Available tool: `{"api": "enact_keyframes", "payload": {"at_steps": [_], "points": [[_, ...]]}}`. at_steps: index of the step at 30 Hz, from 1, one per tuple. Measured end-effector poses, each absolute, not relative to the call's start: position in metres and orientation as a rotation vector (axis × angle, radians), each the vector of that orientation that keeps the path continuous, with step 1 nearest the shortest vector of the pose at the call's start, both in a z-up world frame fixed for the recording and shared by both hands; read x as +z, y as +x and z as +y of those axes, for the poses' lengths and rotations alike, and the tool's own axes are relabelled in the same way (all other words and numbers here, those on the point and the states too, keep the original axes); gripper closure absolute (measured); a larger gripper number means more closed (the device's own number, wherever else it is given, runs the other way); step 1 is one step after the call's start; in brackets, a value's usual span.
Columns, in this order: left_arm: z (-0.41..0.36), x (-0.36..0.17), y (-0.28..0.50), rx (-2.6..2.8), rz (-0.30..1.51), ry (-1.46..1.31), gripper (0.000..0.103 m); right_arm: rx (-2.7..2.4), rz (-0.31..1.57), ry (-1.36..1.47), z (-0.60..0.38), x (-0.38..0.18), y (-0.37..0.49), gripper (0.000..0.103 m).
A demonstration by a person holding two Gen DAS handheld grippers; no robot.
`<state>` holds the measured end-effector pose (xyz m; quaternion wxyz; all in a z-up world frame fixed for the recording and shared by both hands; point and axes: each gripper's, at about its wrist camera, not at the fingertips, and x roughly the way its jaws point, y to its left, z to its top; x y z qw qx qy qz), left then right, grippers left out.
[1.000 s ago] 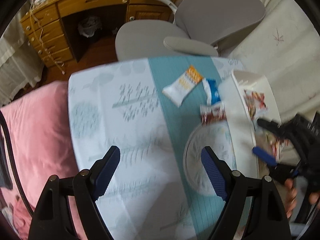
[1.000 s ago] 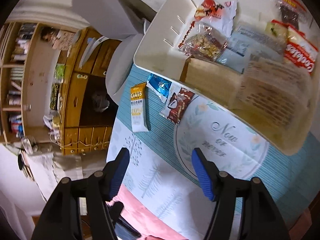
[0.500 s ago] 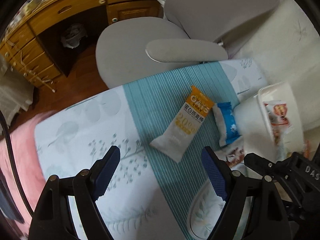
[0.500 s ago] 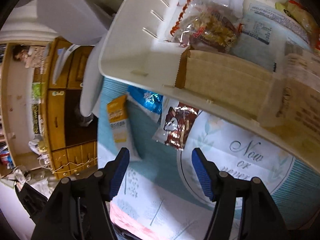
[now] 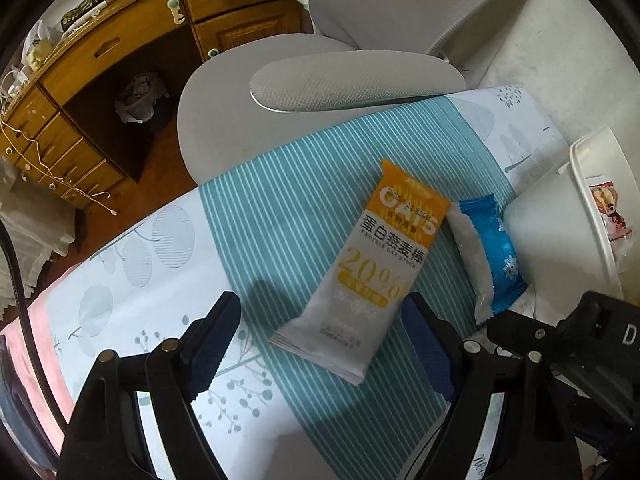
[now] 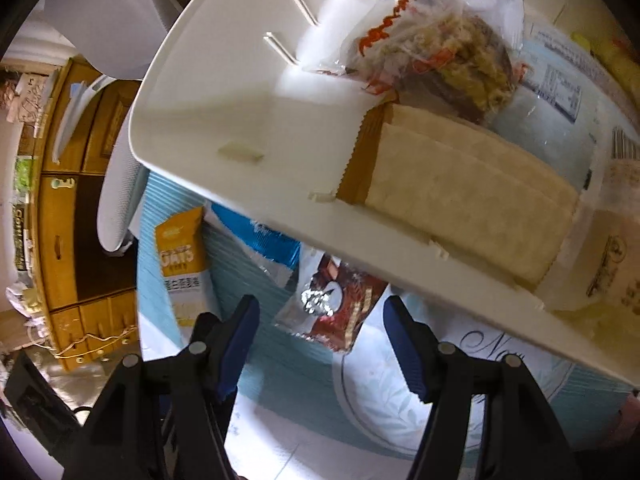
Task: Organize snacks
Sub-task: 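Grasp the OATS bar with left tool while right grasps the brown chocolate snack, then carry the OATS bar and chocolate snack over the white tray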
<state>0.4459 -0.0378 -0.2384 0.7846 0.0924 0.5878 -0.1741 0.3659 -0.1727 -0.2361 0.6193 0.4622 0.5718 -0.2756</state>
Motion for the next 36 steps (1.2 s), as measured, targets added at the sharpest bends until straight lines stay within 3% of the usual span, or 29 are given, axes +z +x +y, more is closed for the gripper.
{"api": "enact_keyframes", "payload": {"at_steps": [4,8,13,15,23,36], "points": [[-0.042,-0.244,0.448,-0.379,1.274,0.201,0.027,-0.64,1.369,1.011,-0.173,-0.24,0.375,0.043],[-0.046,-0.243,0.446,-0.381,1.258,0.214,0.041,-0.63,1.394,1.007,-0.17,-0.246,0.379,0.051],[-0.048,-0.241,0.442,-0.402,1.231,0.207,0.051,-0.617,1.398,0.987,-0.169,-0.246,0.38,0.052],[-0.047,-0.239,0.438,-0.404,1.222,0.202,0.062,-0.615,1.405,0.973,-0.167,-0.245,0.381,0.057],[-0.034,-0.235,0.421,-0.403,1.232,0.127,0.063,-0.558,1.386,0.943,-0.167,-0.246,0.363,0.065],[0.019,-0.201,0.373,-0.328,1.246,-0.068,0.063,-0.421,1.422,1.035,-0.164,-0.23,0.324,0.067]]}}
